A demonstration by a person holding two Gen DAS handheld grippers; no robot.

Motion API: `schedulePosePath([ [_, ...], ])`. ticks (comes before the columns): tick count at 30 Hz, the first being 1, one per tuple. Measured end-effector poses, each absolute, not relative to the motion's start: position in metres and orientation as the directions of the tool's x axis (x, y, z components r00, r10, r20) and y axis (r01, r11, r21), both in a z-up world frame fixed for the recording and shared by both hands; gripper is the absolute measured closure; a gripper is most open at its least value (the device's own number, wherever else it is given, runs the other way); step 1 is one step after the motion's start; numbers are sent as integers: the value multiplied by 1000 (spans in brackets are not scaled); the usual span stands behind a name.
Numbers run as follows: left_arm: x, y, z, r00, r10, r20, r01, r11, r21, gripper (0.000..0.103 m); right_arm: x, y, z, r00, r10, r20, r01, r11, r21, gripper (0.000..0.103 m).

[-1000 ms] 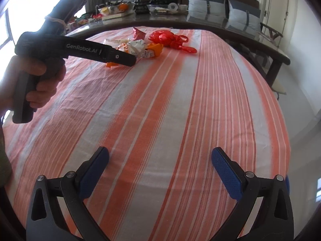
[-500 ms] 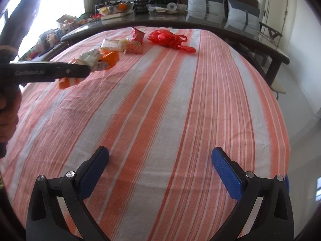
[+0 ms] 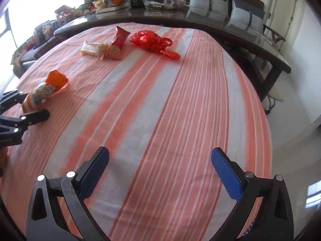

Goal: Collect trash
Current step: 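Grasp the red plastic bag with the right tool while the left tool holds the wrapped bag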

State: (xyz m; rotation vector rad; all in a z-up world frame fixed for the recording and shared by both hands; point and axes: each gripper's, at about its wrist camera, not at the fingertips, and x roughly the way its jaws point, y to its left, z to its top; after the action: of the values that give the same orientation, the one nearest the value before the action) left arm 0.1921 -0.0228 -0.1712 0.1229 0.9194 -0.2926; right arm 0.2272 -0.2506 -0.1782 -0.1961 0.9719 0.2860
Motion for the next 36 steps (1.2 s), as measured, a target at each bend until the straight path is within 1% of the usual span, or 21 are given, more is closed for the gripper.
schedulePosePath([
  [1, 192, -23, -171, 571, -193, -798, 302, 953, -15, 32, 242, -251, -181, 511, 155, -846, -351, 936, -41, 1],
  [6, 193, -23, -172, 569, -195, -799, 300, 954, -19, 30, 307, -240, -185, 498, 227, -837, -443, 896, -21, 0],
  [9, 194, -24, -173, 569, -194, -799, 300, 954, -18, 28, 345, -225, -187, 480, 244, -843, -461, 887, -6, 0],
  [12, 194, -25, -173, 568, -195, -800, 301, 954, -18, 27, 377, -209, -185, 482, 225, -847, -454, 891, -21, 1],
  [14, 194, -25, -173, 567, -195, -800, 301, 954, -19, 27, 390, -199, -181, 486, 221, -846, -454, 890, -28, 11],
  [15, 195, -26, -173, 567, -194, -800, 301, 953, -18, 26, 396, -195, -178, 483, 230, -845, -459, 888, -20, 24],
  [16, 195, -26, -173, 567, -194, -800, 301, 953, -17, 26, 400, -191, -176, 477, 241, -846, -462, 887, -8, 42],
  [18, 195, -26, -173, 567, -194, -800, 301, 953, -18, 26, 402, -189, -172, 476, 252, -843, -452, 892, 11, 66],
  [21, 195, -25, -173, 567, -193, -800, 301, 953, -17, 26, 389, -201, -167, 517, 227, -826, -385, 923, 13, 67],
  [24, 195, -26, -174, 568, -193, -800, 301, 954, -16, 25, 363, -227, -165, 537, 167, -827, -285, 959, 9, 67],
  [27, 196, -25, -173, 568, -188, -801, 297, 955, -14, 24, 319, -248, -169, 504, 96, -859, -211, 977, -15, 67],
  [30, 196, -24, -173, 569, -187, -801, 296, 955, -14, 24, 259, -251, -168, 506, 94, -857, -211, 977, -17, 66],
  [31, 196, -24, -173, 569, -187, -801, 296, 955, -13, 24, 239, -248, -167, 506, 113, -855, -217, 976, 1, 64],
  [33, 195, -24, -173, 568, -188, -801, 294, 956, -16, 24, 206, -239, -169, 492, 198, -848, -251, 965, 80, 61],
  [34, 195, -23, -173, 568, -189, -801, 293, 956, -18, 24, 192, -234, -170, 499, 224, -837, -267, 959, 98, 54],
  [36, 191, -20, -173, 566, -187, -803, 290, 957, -18, 24, 170, -223, -170, 514, 250, -820, -296, 950, 104, 47],
])
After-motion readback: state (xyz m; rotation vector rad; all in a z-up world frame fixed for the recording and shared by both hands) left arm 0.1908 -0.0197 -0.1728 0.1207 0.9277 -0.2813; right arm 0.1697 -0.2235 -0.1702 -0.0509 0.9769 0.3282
